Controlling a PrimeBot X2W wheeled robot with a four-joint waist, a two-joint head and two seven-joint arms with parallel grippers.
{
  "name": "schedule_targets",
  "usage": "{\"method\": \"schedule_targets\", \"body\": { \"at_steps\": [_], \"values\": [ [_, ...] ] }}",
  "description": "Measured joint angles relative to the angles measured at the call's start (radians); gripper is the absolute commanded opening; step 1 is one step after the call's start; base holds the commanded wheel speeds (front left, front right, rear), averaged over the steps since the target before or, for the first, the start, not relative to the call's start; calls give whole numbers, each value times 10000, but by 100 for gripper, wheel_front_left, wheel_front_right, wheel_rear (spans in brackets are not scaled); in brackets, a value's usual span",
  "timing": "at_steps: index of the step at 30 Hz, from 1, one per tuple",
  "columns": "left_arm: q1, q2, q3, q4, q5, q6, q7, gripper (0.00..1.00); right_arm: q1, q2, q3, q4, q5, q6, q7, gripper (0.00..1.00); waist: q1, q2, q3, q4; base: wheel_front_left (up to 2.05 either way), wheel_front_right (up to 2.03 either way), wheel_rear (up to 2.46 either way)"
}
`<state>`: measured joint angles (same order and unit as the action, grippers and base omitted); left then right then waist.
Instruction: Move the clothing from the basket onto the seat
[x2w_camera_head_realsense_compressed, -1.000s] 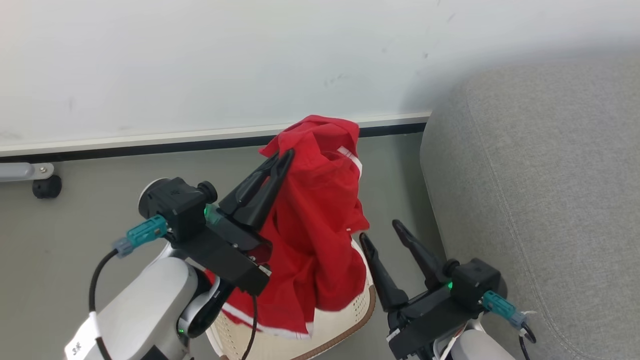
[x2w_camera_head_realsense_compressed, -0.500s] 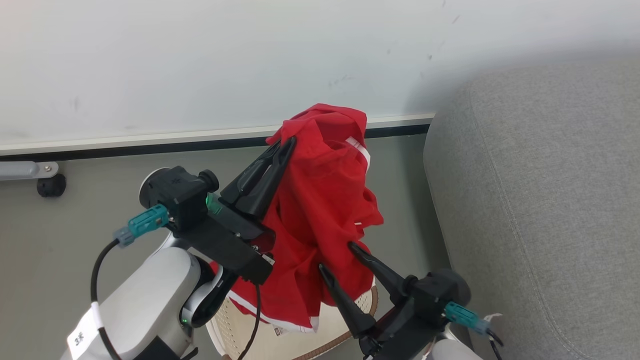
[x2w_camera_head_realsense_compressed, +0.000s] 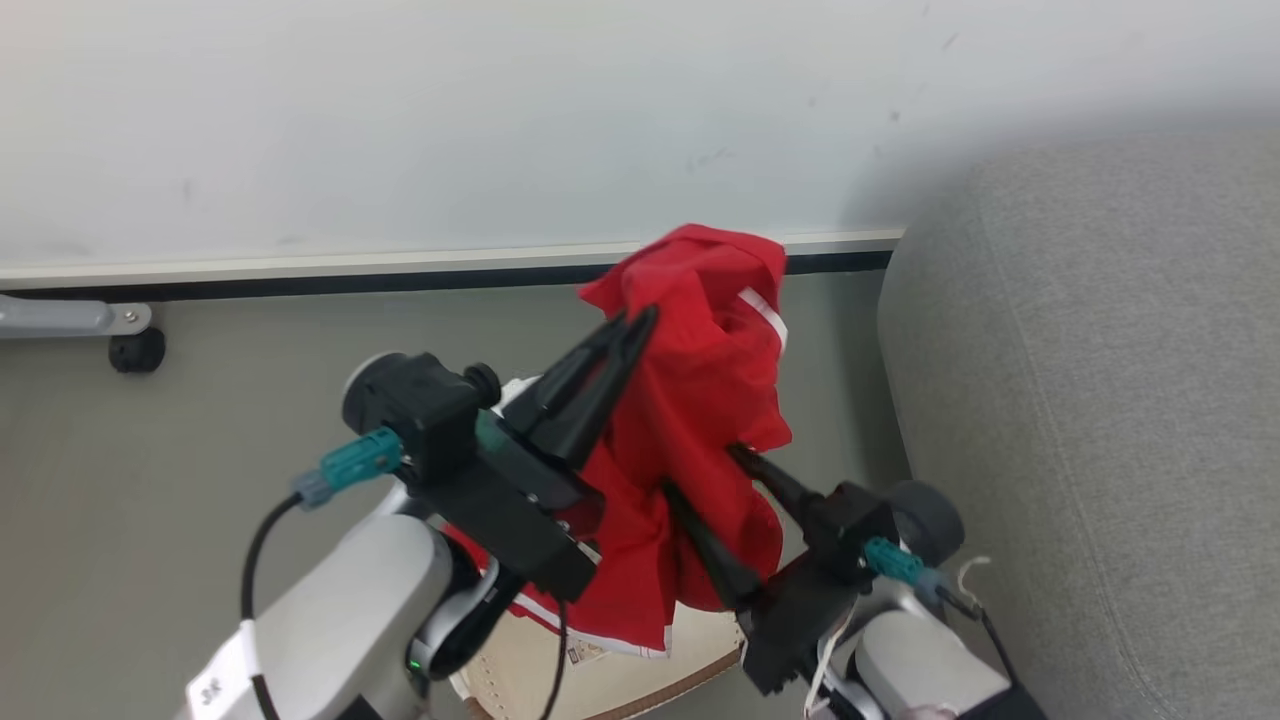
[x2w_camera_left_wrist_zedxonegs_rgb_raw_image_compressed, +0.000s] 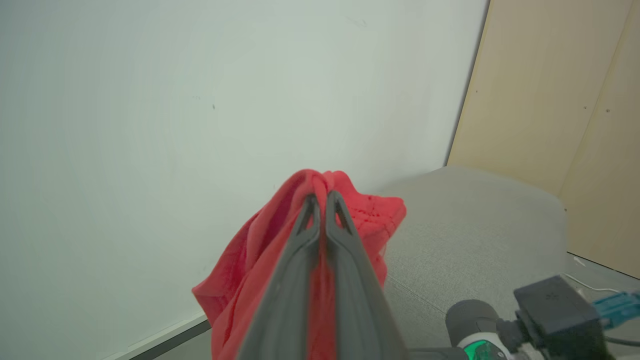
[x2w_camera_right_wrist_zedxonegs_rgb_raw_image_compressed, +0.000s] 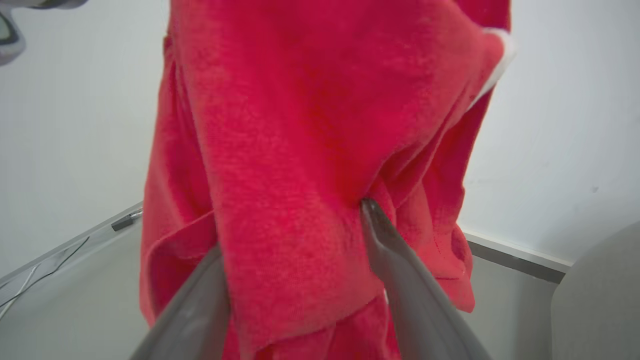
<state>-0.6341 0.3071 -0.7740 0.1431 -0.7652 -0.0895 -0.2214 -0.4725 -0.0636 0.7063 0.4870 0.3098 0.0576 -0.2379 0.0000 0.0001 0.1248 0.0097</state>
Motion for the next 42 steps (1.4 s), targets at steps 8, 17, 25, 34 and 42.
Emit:
{"method": "schedule_targets", "body": {
  "at_steps": [8, 17, 25, 34, 42],
  "values": [
    [71, -159, -194, -79, -10, -77, 100, 0, -971, 4, 589, 464, 506, -552, 15, 0, 0, 0, 37, 300, 0, 0, 0],
    [239, 128, -42, 313, -307, -67, 115, 0, -993, -2, 769, 533, 1346, -1085, -31, 0, 0, -1, 96, 421, 0, 0, 0],
    [714, 393, -59, 454, -320, -58, 115, 0, -678, 0, 644, -52, 1582, -1290, -113, 0, 0, 0, 117, 183, 0, 0, 0],
    [1209, 556, -73, 667, -370, 109, 115, 0, -402, -2, -276, -1053, 1448, -1459, -113, 0, 0, -1, 11, -274, 0, 0, 0],
    [1524, 685, -107, 639, -447, 198, 173, 100, -227, -115, -658, -1791, 1097, -1544, -113, 0, 0, 0, 10, -693, 0, 0, 0]
  ]
}}
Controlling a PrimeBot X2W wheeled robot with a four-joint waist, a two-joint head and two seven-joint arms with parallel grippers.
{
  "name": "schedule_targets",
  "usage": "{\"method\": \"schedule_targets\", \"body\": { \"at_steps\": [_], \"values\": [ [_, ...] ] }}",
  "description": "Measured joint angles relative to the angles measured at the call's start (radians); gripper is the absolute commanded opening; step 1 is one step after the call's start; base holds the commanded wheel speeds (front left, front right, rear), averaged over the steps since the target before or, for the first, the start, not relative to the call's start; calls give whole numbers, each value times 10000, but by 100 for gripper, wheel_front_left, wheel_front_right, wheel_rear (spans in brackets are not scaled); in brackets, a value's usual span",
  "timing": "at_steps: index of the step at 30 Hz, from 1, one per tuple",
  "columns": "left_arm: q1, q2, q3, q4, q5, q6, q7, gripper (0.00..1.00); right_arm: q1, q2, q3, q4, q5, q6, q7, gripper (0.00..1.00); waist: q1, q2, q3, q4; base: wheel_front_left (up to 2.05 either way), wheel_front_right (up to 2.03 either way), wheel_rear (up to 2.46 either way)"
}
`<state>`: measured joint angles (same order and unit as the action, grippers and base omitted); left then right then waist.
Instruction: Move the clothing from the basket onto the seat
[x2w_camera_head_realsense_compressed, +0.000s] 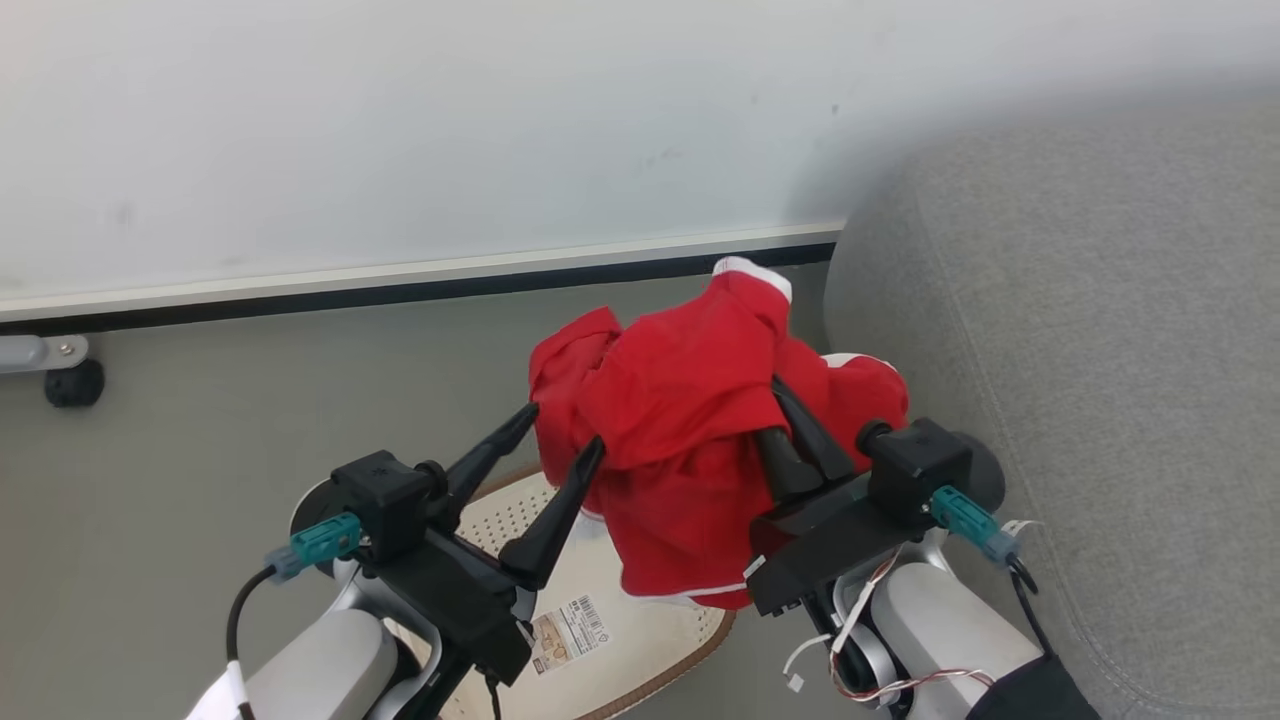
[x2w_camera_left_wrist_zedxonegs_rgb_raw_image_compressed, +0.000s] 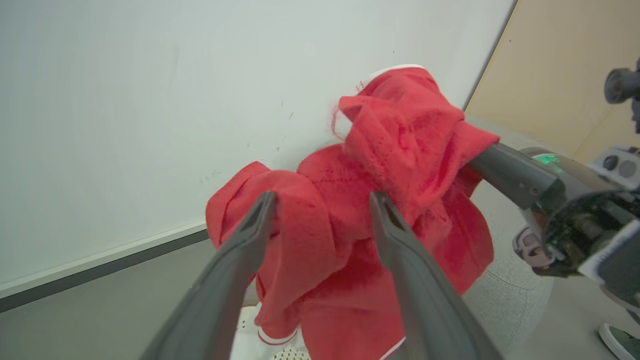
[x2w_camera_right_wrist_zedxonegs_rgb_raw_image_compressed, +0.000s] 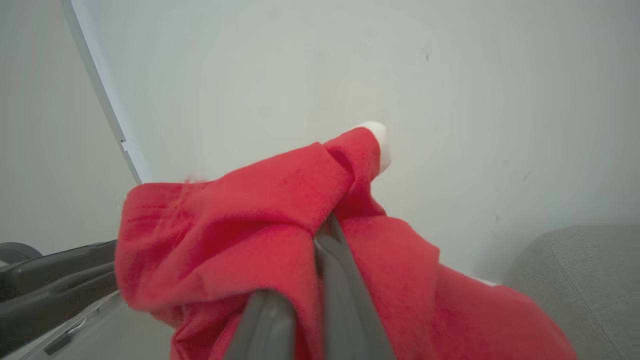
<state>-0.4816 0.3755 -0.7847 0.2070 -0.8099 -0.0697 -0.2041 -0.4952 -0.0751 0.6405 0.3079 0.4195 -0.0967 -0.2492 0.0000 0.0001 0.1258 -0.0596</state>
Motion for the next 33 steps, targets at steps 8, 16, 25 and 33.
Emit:
{"method": "schedule_targets", "body": {
  "at_steps": [8, 16, 25, 33],
  "values": [
    [337, 314, 15, -178, 0, 90, 0, 100, 291, -362, -370, -729, -345, -2, 0, 0, 0, 0, 27, -559, 0, 0, 0],
    [593, 587, 52, -431, 21, 186, -8, 100, 646, -685, -690, -1509, -587, -13, 0, 0, 0, 0, 35, -1243, 0, 0, 0],
    [809, 897, 48, -1223, 205, 224, -109, 100, 755, -1174, -1116, -2499, -1078, -88, -2, 0, 0, 0, 76, -2023, 0, 0, 0],
    [842, 1137, 52, -2054, 587, 299, -180, 100, 1099, -1620, -1540, -3699, -1490, -102, -33, 0, 0, 0, 103, -2948, 0, 0, 0]
  ]
}}
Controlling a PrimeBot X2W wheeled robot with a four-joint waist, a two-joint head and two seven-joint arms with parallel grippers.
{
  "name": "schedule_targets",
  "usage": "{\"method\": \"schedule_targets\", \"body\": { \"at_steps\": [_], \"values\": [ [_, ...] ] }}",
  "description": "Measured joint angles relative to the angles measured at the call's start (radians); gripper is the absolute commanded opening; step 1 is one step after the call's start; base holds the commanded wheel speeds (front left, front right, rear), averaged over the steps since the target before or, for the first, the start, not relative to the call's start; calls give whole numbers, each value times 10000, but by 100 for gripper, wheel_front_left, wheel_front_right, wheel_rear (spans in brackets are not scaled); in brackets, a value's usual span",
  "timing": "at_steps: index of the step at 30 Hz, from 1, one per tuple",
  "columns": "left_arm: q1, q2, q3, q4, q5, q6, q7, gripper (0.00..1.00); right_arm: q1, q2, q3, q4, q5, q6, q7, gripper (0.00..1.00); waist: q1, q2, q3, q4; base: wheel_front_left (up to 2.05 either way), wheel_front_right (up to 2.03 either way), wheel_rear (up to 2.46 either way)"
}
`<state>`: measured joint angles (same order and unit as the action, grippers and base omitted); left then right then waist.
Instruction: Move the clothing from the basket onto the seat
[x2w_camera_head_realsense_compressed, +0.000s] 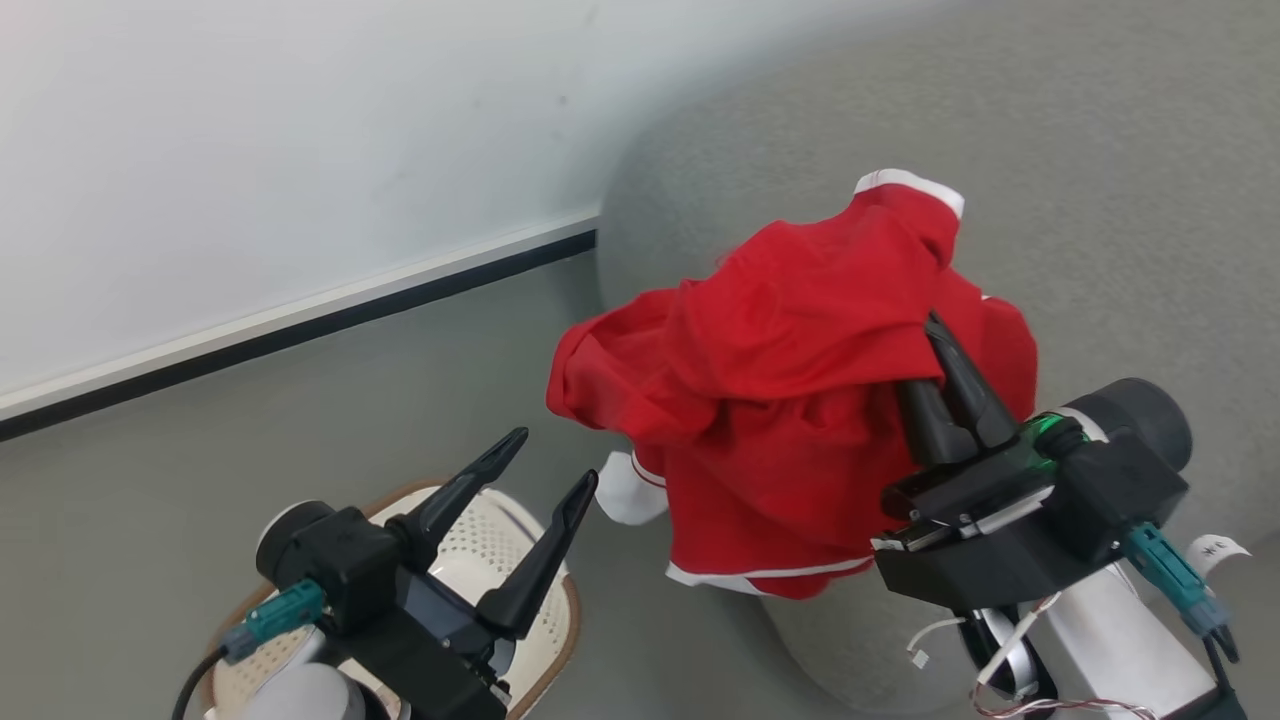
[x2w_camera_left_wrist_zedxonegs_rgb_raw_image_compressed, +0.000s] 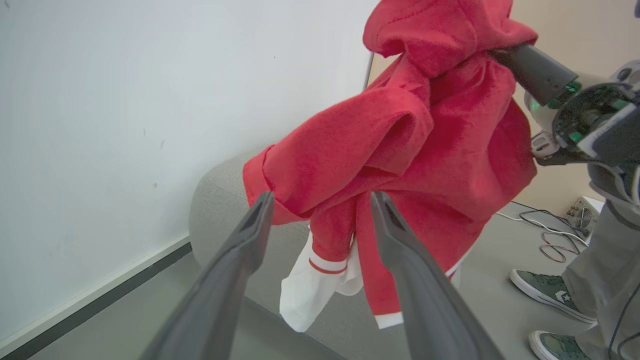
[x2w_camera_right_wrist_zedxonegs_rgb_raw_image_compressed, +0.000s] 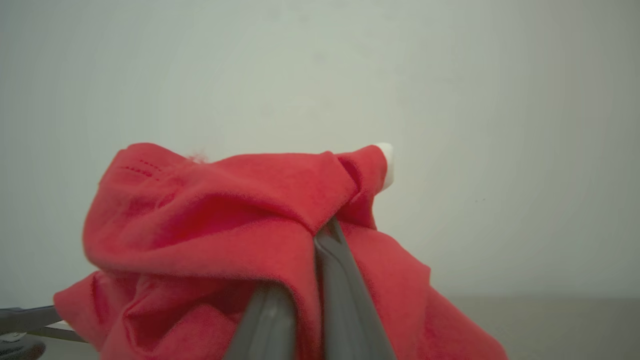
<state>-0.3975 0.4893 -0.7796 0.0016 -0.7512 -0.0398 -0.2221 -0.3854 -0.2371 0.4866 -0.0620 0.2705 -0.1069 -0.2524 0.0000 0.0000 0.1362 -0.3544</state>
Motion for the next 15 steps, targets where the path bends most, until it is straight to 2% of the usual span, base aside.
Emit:
{"method": "schedule_targets", "body": {
  "at_steps": [15],
  "values": [
    [270, 242, -155, -999, 337, 401, 109, 100, 1156, -364, -878, -1666, -253, -88, -44, 0, 0, 0, 259, -1749, 0, 0, 0]
  ]
}}
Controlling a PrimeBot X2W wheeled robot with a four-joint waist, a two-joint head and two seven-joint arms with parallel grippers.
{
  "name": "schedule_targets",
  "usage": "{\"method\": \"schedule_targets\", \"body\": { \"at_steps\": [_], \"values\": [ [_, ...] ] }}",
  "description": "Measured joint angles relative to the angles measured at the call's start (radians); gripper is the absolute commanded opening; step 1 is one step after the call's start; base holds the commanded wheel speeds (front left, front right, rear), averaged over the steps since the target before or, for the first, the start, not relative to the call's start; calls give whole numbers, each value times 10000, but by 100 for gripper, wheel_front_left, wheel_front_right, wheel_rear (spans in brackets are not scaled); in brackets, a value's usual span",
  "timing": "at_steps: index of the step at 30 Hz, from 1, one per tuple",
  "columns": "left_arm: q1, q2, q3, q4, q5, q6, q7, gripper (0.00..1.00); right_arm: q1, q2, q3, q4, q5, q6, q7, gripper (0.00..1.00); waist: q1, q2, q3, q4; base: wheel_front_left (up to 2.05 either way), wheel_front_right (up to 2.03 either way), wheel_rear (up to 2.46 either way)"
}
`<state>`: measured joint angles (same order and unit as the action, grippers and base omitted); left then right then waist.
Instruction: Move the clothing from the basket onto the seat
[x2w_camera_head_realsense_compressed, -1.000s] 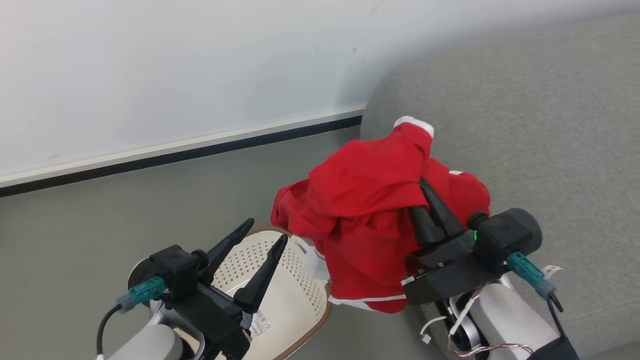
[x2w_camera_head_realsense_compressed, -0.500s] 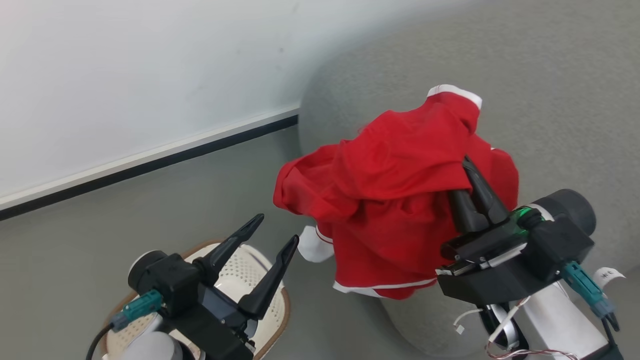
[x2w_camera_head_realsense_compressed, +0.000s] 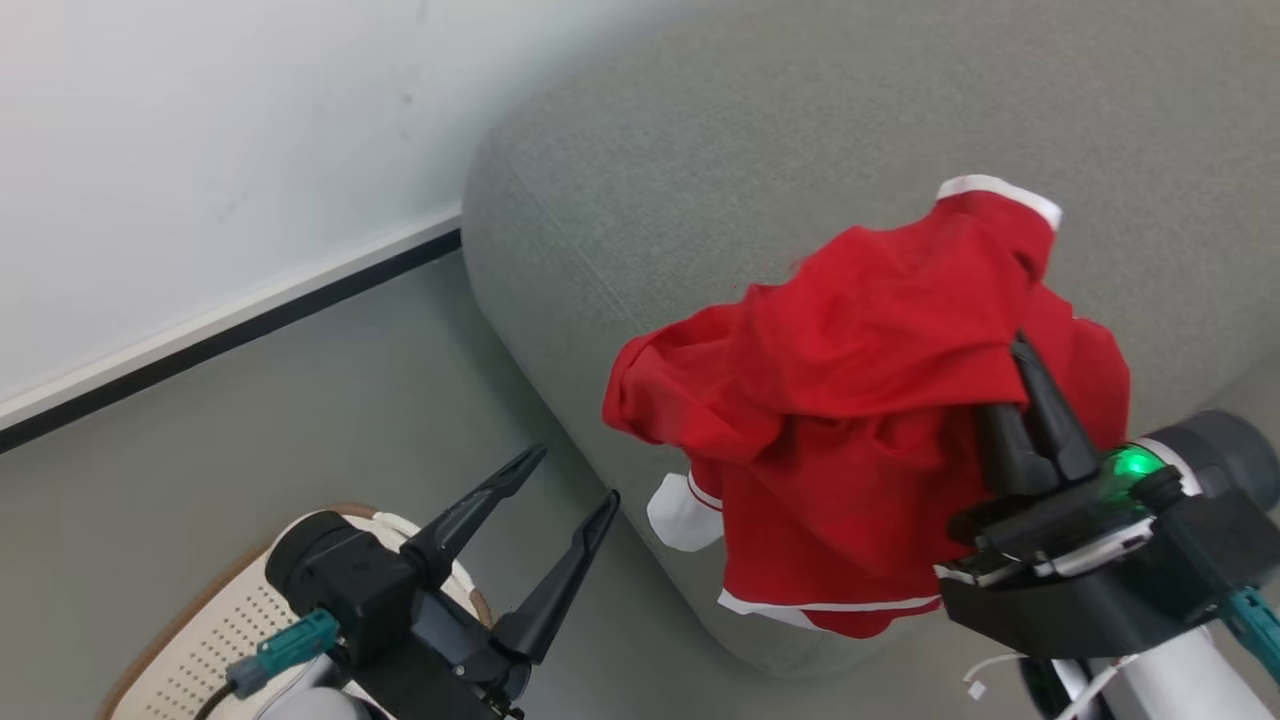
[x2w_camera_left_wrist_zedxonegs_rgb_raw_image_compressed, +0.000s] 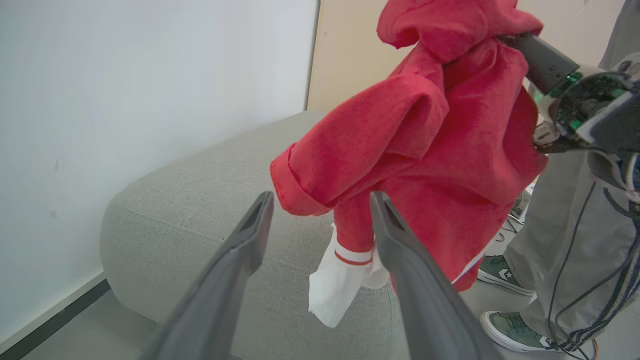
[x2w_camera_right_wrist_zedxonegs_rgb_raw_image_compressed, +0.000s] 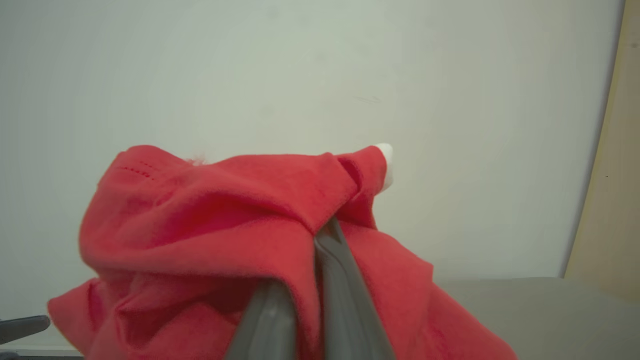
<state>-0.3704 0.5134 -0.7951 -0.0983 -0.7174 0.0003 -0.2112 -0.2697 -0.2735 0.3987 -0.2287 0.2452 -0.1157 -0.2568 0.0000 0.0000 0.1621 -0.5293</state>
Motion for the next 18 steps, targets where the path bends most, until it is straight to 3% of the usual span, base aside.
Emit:
{"method": "schedule_targets", "body": {
  "at_steps": [9, 18],
  "values": [
    [-121, 92, -82, -186, 261, 12, 198, 100, 147, -105, -608, -349, -19, -44, 2, 0, 0, 0, 437, -265, 0, 0, 0],
    [-111, 497, -42, -794, 343, 98, 433, 100, -979, -516, -1260, -316, 21, 13, 0, 0, 0, 0, 941, -167, 0, 0, 0]
  ]
}}
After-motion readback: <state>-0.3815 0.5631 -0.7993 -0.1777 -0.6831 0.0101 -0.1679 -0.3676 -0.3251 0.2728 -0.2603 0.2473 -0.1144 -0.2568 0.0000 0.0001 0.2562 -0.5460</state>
